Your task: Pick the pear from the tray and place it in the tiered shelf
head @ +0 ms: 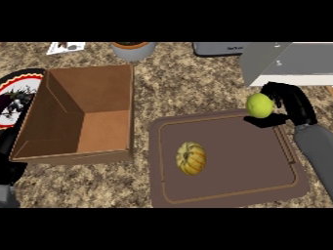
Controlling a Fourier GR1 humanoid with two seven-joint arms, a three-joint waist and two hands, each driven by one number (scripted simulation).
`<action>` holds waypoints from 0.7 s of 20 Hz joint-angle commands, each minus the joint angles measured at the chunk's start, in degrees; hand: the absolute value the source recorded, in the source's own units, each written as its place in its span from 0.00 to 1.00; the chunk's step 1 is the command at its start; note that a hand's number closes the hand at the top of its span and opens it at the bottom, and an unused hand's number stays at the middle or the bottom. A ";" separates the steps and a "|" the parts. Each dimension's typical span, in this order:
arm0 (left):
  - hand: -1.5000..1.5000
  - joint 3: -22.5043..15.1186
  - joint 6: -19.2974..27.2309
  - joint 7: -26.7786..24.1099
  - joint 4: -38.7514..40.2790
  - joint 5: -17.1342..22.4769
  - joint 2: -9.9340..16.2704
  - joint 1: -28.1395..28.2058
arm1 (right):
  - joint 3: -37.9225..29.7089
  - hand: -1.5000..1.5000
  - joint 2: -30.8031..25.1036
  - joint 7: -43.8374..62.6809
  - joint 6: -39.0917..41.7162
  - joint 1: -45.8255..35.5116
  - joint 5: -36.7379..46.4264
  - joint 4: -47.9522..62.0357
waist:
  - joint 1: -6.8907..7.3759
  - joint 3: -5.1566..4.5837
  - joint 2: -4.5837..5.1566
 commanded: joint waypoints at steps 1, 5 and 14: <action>0.50 0.31 0.58 -0.52 -0.43 -0.19 -0.44 1.97 | -2.75 1.00 0.64 8.92 -9.97 -1.20 -0.13 -7.30 | -0.77 0.01 -0.63; 0.50 -0.78 0.81 -0.46 -1.57 -0.89 -1.08 2.51 | -1.20 1.00 0.64 18.20 -14.13 -1.84 2.96 -15.68 | -1.01 0.08 -0.53; 0.50 -0.03 -0.32 -1.83 -1.50 -0.22 -0.92 2.70 | 0.83 1.00 -5.05 44.96 -12.06 -2.34 9.58 -40.16 | 0.22 0.23 0.49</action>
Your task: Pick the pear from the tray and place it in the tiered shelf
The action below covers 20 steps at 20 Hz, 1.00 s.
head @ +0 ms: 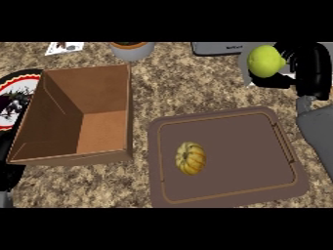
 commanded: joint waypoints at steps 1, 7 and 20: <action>0.50 -1.52 0.31 1.62 -1.66 -0.54 -0.84 -0.53 | 0.43 1.00 -3.74 14.08 2.36 -0.26 3.17 -13.20 | 1.11 0.16 0.60; 0.50 -1.03 -1.88 -0.18 3.05 0.03 -0.92 -6.18 | -3.24 1.00 -8.49 31.47 9.29 -1.88 6.76 -28.58 | 4.23 0.33 2.18; 0.50 -3.37 -0.55 2.01 -0.44 -2.58 -3.26 -5.57 | -25.58 1.00 -1.02 18.70 6.85 -11.24 -22.55 -24.11 | 6.62 0.48 2.81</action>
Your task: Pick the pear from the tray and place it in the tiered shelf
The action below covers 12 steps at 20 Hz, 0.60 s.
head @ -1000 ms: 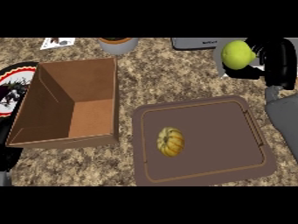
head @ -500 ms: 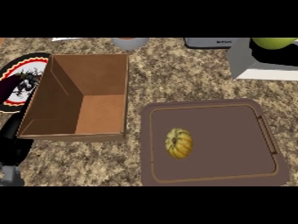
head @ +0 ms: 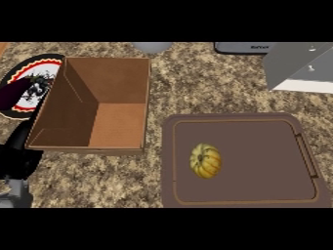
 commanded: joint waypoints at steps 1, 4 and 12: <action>0.50 0.82 0.25 -0.26 -0.51 -0.38 0.79 0.16 | 7.43 1.00 -14.27 -3.06 8.38 6.58 15.85 6.38 | -2.50 -1.30 1.13; 0.50 0.10 -0.30 0.77 -0.53 0.09 0.40 0.84 | 10.75 1.00 -20.32 -3.61 10.62 7.37 24.35 9.36 | -0.70 -0.53 0.55; 0.50 -1.44 -0.19 0.14 -0.61 -1.44 -1.54 -0.92 | 10.43 1.00 -22.26 -12.82 11.81 -5.23 31.19 26.97 | 1.13 -0.09 0.33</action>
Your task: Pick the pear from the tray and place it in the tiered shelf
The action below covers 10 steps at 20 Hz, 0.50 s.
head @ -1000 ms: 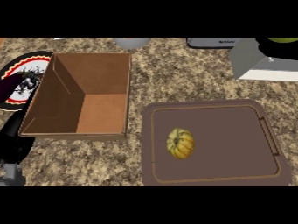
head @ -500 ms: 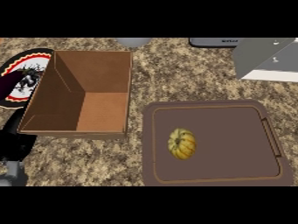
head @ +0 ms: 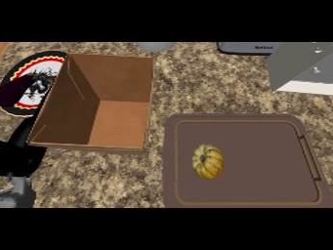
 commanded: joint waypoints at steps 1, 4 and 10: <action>0.50 2.16 -2.97 -1.75 1.77 1.71 1.50 0.33 | -0.87 1.00 -1.25 -6.63 -0.17 -5.19 3.61 8.46 | 0.15 0.09 -0.10; 0.50 2.26 -2.01 -2.09 2.72 0.80 0.42 0.68 | -0.91 1.00 -1.05 -10.74 -0.76 -7.33 5.03 8.63 | -0.26 0.09 -0.25; 0.50 1.80 -2.02 3.93 -2.23 0.54 0.88 -0.28 | -4.98 1.00 4.41 -22.93 -1.37 -8.98 -2.20 16.91 | -0.22 0.15 -0.33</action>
